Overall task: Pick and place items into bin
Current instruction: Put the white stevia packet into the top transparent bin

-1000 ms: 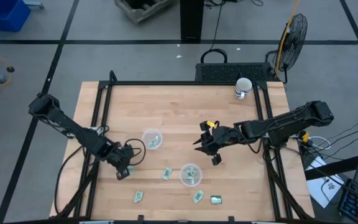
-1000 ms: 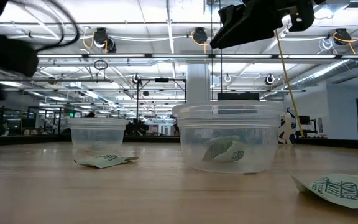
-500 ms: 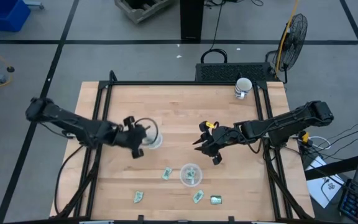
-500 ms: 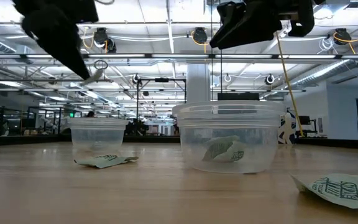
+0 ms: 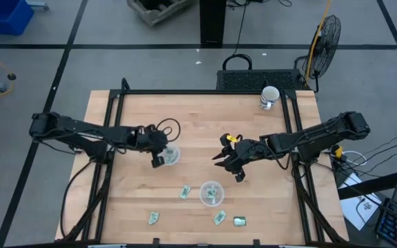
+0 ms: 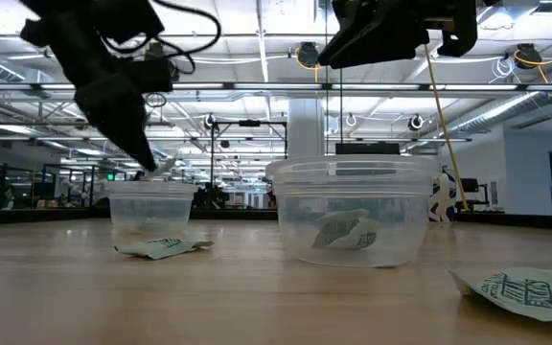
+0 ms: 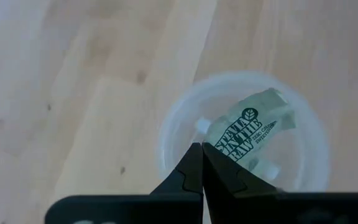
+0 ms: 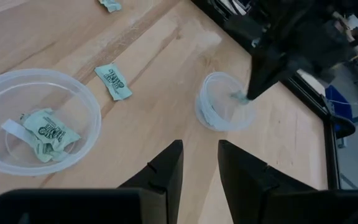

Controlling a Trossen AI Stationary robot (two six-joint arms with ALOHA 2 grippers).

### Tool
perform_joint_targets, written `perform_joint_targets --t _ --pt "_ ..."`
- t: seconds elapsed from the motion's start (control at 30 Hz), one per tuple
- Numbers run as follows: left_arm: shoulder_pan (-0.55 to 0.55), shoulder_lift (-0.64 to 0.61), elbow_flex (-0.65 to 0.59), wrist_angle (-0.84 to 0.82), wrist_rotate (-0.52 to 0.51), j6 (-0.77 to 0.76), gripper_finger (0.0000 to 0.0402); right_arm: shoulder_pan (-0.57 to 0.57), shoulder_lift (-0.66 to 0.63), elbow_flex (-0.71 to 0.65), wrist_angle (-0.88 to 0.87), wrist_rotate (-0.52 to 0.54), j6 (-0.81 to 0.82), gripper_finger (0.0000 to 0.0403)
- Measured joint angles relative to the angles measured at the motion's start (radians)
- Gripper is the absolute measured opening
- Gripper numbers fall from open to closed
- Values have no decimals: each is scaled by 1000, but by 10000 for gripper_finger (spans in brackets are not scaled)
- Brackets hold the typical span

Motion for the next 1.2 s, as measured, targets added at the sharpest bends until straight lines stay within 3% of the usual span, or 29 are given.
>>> perform_joint_targets --t 0.23,0.6,1.2 --pt "0 80 -11 42 -30 25 2 0 0 0 14 -2 1 93" --pt "26 172 -10 80 34 37 19 0 0 0 12 -3 3 93" --pt "27 167 -7 76 26 -17 22 0 0 0 26 -3 2 93"
